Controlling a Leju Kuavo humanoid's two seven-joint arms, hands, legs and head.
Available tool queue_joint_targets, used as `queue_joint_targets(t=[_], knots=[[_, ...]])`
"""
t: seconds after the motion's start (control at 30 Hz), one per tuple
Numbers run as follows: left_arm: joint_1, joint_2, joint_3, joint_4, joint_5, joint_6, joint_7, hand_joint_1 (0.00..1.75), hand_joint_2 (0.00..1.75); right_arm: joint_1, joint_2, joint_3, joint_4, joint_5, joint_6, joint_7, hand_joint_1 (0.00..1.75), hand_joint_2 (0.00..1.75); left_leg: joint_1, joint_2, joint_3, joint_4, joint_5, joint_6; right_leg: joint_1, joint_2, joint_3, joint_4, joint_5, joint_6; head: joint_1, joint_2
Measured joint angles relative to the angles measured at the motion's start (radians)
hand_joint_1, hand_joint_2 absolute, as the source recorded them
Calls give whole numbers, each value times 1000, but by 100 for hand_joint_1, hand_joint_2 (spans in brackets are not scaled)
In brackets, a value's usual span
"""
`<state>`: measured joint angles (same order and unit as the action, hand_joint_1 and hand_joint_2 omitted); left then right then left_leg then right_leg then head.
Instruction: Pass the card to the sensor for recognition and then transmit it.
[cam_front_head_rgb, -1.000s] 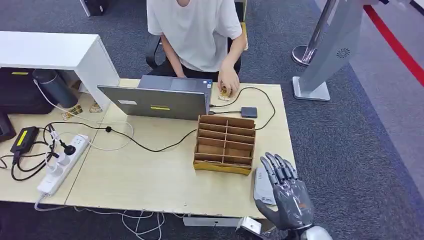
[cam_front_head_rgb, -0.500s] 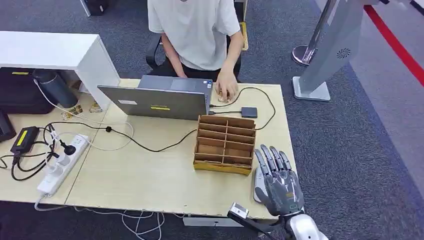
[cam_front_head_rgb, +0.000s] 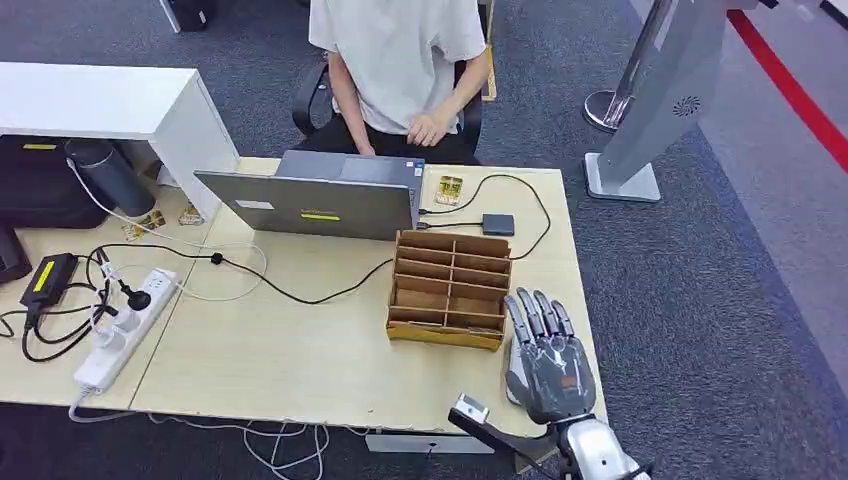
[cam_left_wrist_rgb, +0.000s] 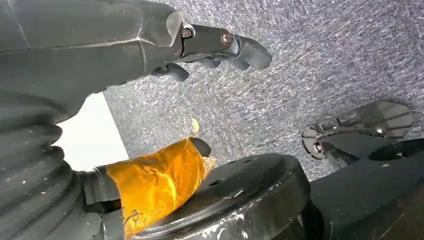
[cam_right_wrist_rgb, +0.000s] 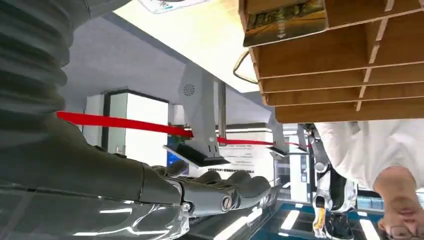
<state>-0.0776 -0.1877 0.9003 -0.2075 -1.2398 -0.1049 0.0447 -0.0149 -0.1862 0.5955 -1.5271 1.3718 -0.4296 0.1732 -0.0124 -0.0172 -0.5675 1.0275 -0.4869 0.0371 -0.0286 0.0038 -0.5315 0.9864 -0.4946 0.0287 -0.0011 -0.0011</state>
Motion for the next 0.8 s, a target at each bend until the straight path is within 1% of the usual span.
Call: queue_joint_targets(t=[0.5, 0.8], knots=[[-1, 0, -16, 0, -13, -11, 5, 0, 175, -66, 52, 2, 79, -13, 20, 0, 0, 175, 0, 0, 0, 0, 0, 0, 0, 0, 0, 0, 0, 0, 0, 0], [-2, 0, -17, 0, -11, -15, 9, 0, 175, -86, 65, 1, 106, -47, 23, -1, 0, 175, 0, 0, 0, 0, 0, 0, 0, 0, 0, 0, 0, 0, 0, 0]])
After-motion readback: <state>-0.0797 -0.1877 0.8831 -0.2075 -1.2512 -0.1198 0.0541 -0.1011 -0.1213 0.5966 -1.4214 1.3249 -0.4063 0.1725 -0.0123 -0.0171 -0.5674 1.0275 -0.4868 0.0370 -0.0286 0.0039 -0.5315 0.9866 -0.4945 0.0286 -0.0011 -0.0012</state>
